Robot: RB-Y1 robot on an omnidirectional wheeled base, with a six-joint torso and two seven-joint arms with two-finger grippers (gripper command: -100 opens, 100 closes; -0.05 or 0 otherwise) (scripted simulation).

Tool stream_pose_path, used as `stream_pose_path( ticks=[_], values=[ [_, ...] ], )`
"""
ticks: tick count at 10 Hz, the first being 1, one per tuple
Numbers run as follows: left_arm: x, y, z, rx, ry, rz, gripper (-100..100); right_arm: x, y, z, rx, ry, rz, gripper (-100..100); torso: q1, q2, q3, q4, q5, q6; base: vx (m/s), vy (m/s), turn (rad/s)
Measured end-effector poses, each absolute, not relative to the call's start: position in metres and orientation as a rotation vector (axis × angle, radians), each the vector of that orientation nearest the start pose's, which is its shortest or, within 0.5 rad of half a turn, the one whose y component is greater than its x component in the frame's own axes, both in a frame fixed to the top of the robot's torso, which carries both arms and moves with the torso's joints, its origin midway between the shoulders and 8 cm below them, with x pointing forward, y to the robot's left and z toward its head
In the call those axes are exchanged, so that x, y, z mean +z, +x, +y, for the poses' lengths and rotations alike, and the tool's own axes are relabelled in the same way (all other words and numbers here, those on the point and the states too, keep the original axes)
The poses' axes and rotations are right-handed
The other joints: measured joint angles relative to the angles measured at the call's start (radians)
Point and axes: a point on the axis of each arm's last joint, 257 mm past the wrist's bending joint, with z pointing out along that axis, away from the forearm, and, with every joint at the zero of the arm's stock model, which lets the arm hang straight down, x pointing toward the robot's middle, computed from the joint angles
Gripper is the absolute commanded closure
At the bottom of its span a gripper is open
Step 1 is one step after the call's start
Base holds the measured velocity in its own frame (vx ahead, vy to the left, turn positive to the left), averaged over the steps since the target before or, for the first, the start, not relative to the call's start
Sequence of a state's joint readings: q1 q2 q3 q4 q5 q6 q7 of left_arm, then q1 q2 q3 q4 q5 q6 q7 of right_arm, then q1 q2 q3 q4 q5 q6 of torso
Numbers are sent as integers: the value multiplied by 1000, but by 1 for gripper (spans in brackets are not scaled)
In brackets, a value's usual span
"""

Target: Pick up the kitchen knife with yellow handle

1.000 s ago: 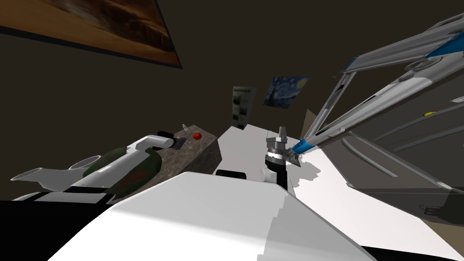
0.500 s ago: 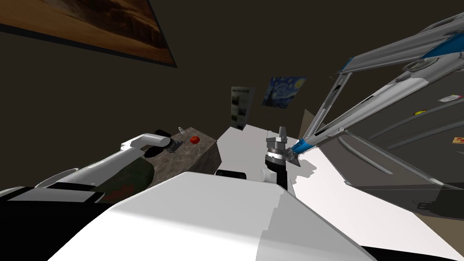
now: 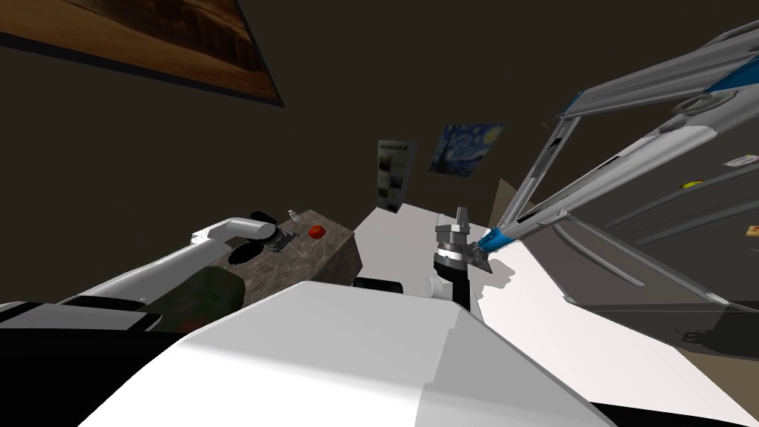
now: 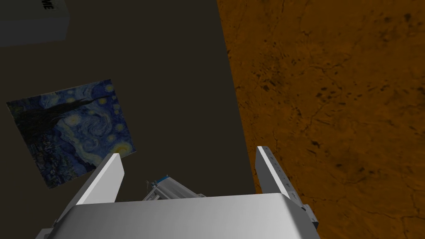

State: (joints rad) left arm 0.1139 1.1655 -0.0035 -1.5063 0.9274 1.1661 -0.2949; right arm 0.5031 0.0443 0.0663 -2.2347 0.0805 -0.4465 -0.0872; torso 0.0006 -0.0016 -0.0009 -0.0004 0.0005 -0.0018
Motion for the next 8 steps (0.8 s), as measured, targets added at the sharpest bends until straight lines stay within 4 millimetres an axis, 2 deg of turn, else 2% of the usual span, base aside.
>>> stream_pose_path(
  ticks=[2,3,7,8],
  values=[
    [-331,316,599,75,-1716,2194,-100,-7,365,-255,1374,764,670,0,1,2,1,0,0,0,-14,21,-91],
    [-332,316,599,74,-1716,2192,100,-7,365,-255,1374,764,670,0,1,2,1,1,0,0,0,0,0],
    [-332,315,599,78,-1719,2193,100,-7,365,-255,1374,764,670,0,0,1,1,1,0,1,-1,0,4],
    [-332,315,599,78,-1718,2194,0,-7,365,-255,1374,764,670,0,0,1,1,1,0,0,0,0,0]
  ],
)
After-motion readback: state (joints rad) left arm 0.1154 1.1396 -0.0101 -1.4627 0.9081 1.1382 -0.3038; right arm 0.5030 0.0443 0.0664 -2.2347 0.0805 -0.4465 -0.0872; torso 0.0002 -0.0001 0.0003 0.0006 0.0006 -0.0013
